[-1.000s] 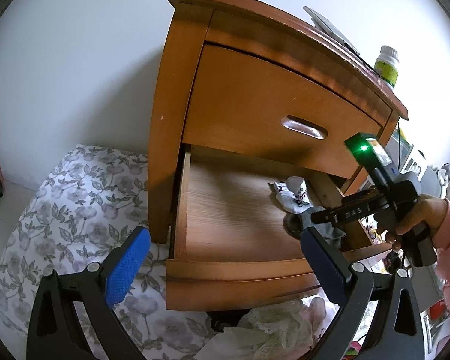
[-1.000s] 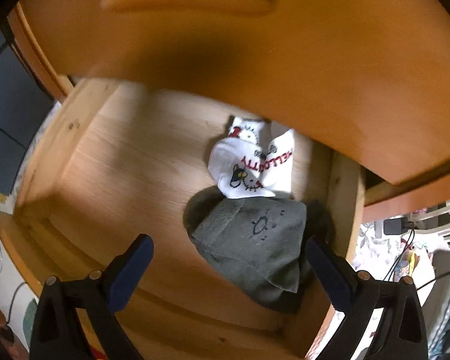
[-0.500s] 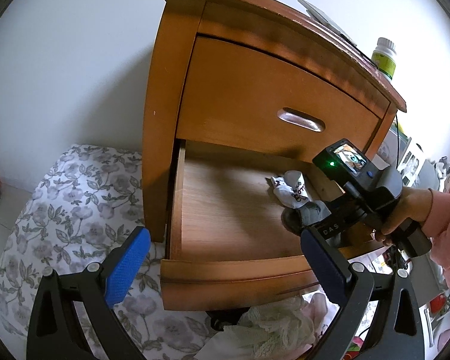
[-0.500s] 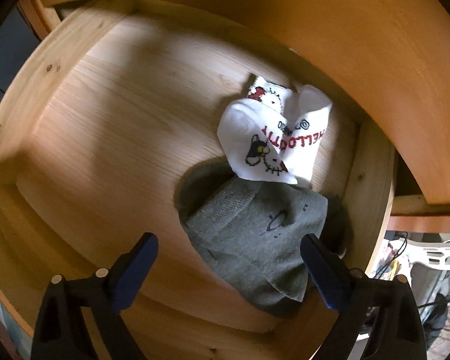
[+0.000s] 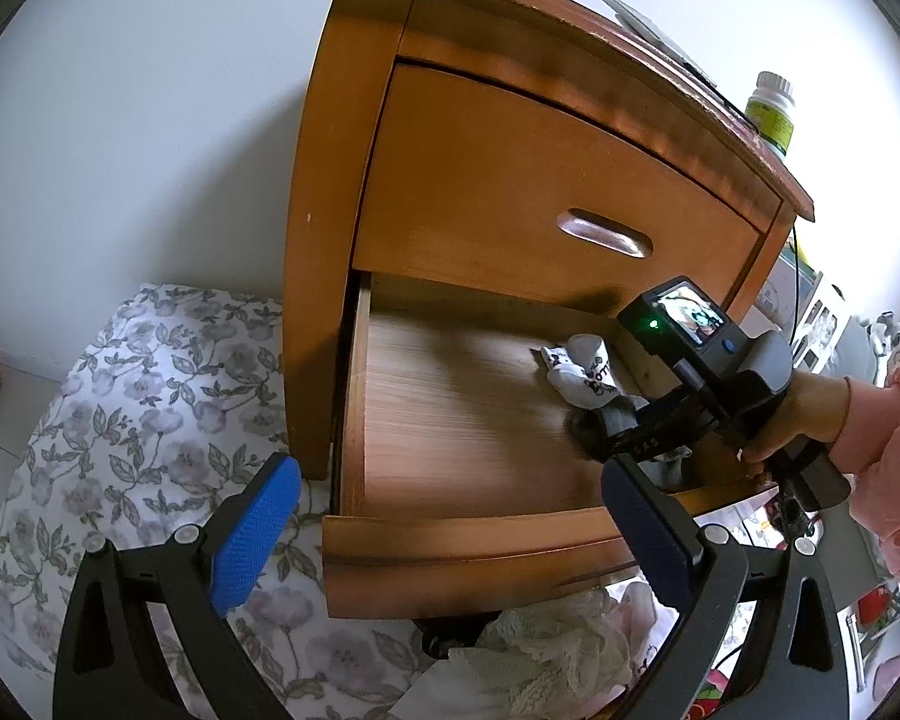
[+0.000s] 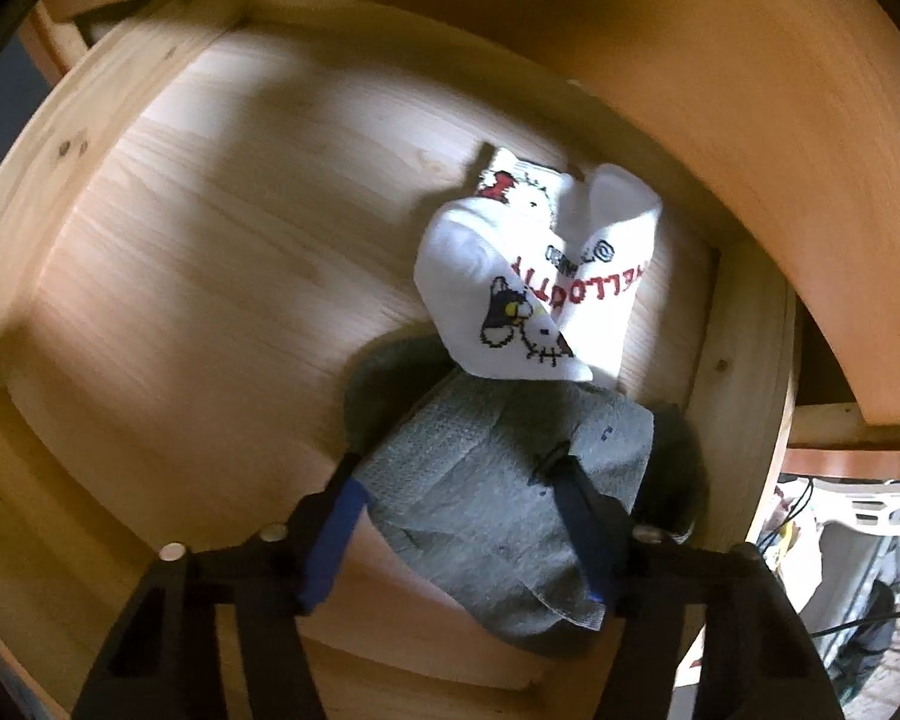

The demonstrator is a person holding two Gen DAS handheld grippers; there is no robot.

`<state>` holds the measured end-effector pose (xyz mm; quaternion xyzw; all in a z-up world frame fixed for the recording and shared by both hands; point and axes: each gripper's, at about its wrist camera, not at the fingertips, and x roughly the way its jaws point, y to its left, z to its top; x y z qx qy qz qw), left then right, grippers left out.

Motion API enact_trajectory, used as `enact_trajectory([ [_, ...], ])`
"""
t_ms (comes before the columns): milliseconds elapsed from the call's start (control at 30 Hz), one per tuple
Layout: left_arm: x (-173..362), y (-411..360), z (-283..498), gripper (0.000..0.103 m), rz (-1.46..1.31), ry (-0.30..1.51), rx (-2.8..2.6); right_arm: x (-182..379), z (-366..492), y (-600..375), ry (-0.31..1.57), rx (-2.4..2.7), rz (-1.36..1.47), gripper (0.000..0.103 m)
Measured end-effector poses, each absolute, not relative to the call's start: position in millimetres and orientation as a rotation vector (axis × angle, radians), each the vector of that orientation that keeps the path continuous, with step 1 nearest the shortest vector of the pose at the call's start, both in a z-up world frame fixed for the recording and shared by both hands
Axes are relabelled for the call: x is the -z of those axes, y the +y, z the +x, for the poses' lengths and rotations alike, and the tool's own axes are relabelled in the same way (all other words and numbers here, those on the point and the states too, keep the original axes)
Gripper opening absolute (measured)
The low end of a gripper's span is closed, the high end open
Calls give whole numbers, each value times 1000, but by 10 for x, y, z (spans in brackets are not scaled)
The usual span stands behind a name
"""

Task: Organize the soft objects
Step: 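Close the right gripper on the grey cloth, then lift the grey cloth up out of the drawer with the right gripper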

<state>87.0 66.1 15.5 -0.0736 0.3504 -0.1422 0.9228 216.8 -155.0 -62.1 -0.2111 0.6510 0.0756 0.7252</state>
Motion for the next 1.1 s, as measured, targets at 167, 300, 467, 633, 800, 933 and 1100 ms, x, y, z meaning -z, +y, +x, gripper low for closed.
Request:
enact_trajectory([
  [167, -146, 659, 873, 100, -149, 730, 294, 547, 2162, -1584, 1405, -158, -423, 35],
  [300, -148, 653, 867, 100, -144, 738, 294, 453, 2128, -1635, 1380, -149, -396, 25],
  [467, -170, 657, 858, 100, -145, 742, 292, 248, 2021, -1766, 1322, -123, -349, 16],
  [633, -199, 651, 840, 100, -145, 745, 293, 50, 1915, -1883, 1275, -110, -296, 15],
  [800, -211, 642, 809, 100, -138, 760, 283, -158, 1753, -2001, 1221, -102, -237, 15],
  [933, -199, 620, 792, 100, -119, 794, 263, -351, 1652, -2260, 1170, -108, -197, 15],
  [1100, -197, 617, 746, 100, -112, 827, 246, -566, 1540, -2317, 1108, -115, -163, 15],
])
